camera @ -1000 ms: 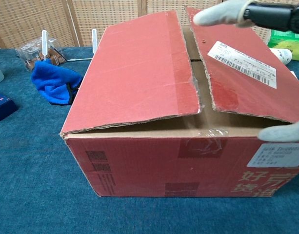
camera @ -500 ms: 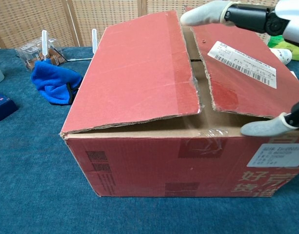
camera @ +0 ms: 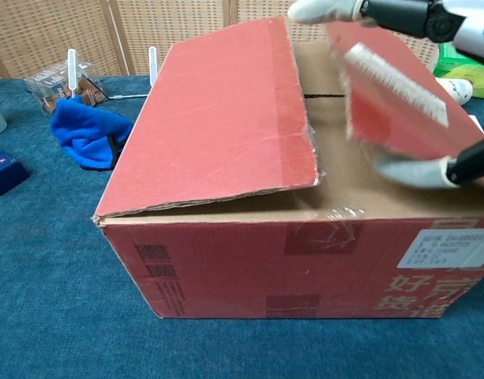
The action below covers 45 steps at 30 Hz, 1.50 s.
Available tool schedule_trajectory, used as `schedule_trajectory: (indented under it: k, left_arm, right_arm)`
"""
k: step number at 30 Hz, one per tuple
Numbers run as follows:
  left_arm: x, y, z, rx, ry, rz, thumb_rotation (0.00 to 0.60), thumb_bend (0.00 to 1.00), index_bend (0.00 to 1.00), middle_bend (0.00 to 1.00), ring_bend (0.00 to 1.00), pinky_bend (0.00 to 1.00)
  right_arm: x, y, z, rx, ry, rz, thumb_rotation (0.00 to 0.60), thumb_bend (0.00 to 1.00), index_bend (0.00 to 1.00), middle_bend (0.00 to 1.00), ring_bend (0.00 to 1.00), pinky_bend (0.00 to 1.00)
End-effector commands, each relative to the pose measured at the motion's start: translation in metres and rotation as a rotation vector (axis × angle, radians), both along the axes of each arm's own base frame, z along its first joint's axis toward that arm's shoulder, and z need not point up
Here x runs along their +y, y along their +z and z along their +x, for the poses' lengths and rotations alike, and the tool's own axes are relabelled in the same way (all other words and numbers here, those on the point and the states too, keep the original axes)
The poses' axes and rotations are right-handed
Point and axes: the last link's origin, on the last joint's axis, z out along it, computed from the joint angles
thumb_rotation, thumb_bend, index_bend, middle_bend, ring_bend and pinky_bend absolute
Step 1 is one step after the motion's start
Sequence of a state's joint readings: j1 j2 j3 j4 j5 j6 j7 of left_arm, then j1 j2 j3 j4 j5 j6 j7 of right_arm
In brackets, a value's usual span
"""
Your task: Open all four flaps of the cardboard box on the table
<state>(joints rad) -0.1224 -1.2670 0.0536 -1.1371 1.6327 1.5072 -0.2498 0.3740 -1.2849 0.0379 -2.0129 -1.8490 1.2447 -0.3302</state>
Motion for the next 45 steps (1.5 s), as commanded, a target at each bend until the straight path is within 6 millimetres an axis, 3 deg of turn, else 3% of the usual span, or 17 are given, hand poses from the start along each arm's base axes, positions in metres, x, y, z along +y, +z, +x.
schedule_trajectory:
  k: [1, 13, 24, 33, 45]
  left_arm:
    - [0.000, 0.000, 0.000, 0.000, 0.000, 0.000, 0.600, 0.00, 0.00, 0.00, 0.00, 0.00]
    - [-0.002, 0.001, 0.003, -0.003, -0.011, 0.002, 0.600, 0.00, 0.00, 0.00, 0.00, 0.00]
    - [-0.003, 0.001, 0.005, 0.000, -0.018, 0.006, 0.600, 0.00, 0.00, 0.00, 0.00, 0.00]
    - [-0.003, 0.000, 0.005, 0.001, -0.017, 0.003, 0.600, 0.00, 0.00, 0.00, 0.00, 0.00]
    - [-0.003, -0.001, 0.005, 0.002, -0.012, -0.001, 0.600, 0.00, 0.00, 0.00, 0.00, 0.00]
  right_arm:
    - [0.002, 0.002, 0.000, -0.002, 0.005, -0.005, 0.600, 0.51, 0.00, 0.00, 0.00, 0.04]
    - [0.008, 0.016, -0.001, 0.004, 0.008, -0.050, 0.600, 0.52, 0.00, 0.00, 0.00, 0.04]
    - [0.011, 0.042, -0.005, 0.056, 0.032, -0.180, 0.600, 0.50, 0.00, 0.00, 0.00, 0.03]
    - [0.008, 0.051, -0.008, 0.104, 0.040, -0.240, 0.552, 0.33, 0.00, 0.00, 0.00, 0.00]
    - [0.006, 0.060, -0.012, 0.179, 0.039, -0.349, 0.549, 0.37, 0.00, 0.00, 0.00, 0.00]
